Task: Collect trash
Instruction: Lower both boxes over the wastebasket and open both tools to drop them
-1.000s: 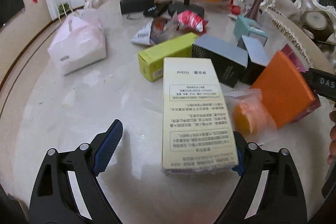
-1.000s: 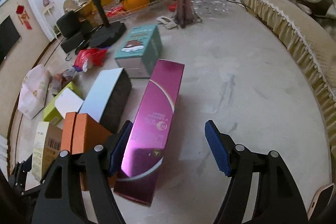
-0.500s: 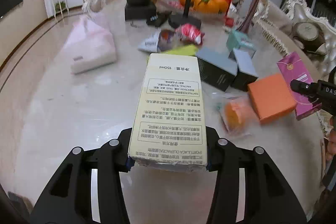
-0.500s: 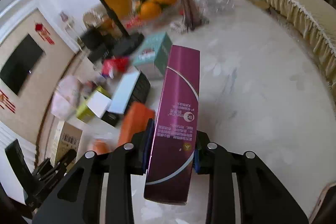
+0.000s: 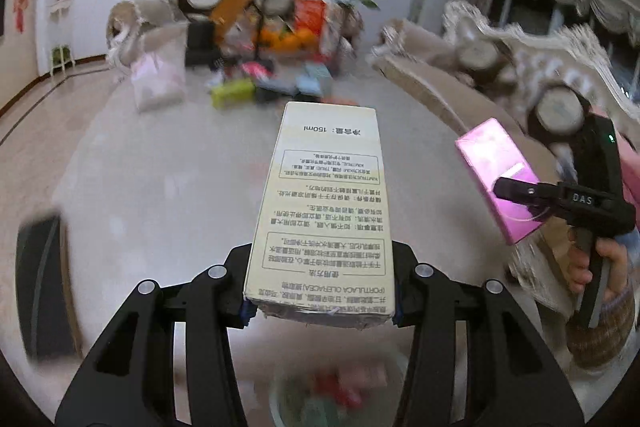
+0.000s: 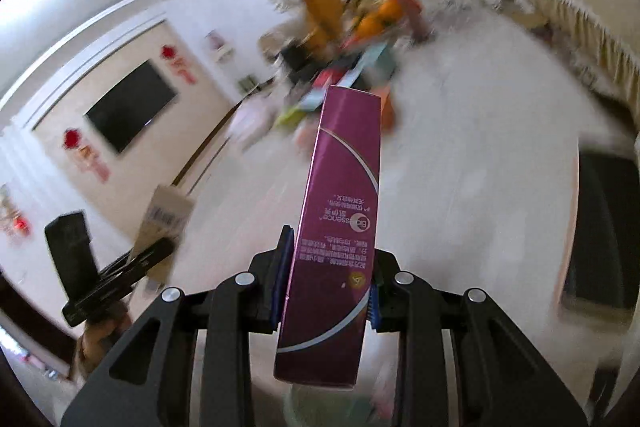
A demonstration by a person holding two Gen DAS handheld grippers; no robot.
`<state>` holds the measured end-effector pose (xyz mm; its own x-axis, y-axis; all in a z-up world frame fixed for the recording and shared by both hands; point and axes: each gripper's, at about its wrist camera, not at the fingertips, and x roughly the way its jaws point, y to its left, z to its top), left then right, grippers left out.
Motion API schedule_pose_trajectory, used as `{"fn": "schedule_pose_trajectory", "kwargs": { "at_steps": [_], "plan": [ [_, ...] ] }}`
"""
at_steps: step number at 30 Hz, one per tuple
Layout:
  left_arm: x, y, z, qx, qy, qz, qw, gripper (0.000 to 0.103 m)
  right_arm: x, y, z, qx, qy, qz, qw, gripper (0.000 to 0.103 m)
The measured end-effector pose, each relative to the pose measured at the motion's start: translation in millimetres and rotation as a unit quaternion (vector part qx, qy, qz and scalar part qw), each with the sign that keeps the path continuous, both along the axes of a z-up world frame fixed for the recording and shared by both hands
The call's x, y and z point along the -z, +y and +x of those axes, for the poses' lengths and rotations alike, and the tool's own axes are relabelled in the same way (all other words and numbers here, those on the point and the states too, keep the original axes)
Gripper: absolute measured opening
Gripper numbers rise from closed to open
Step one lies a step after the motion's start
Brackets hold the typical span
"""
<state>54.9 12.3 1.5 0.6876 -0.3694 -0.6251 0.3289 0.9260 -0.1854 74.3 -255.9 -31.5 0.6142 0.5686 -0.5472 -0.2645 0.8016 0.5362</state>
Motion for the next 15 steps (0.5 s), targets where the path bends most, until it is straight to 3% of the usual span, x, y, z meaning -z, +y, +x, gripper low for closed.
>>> {"fn": "schedule_pose_trajectory", "kwargs": {
  "at_steps": [5,8,15],
  "plan": [
    [36,-11,-59,0.008,0.096,-0.011,0.9953,0.047,39,35,-45,-0.078,0.097,0.009,0.992,0.029],
    [72,-20,-67,0.023,0.157,0.007,0.9873,0.047,67,61,-50,-0.122,0.147,-0.038,0.981,0.029],
    [196,-31,-45,0.024,0.295,0.054,0.9536,0.047,173,100,-17,-0.143,0.234,-0.157,0.949,0.029]
  ]
}}
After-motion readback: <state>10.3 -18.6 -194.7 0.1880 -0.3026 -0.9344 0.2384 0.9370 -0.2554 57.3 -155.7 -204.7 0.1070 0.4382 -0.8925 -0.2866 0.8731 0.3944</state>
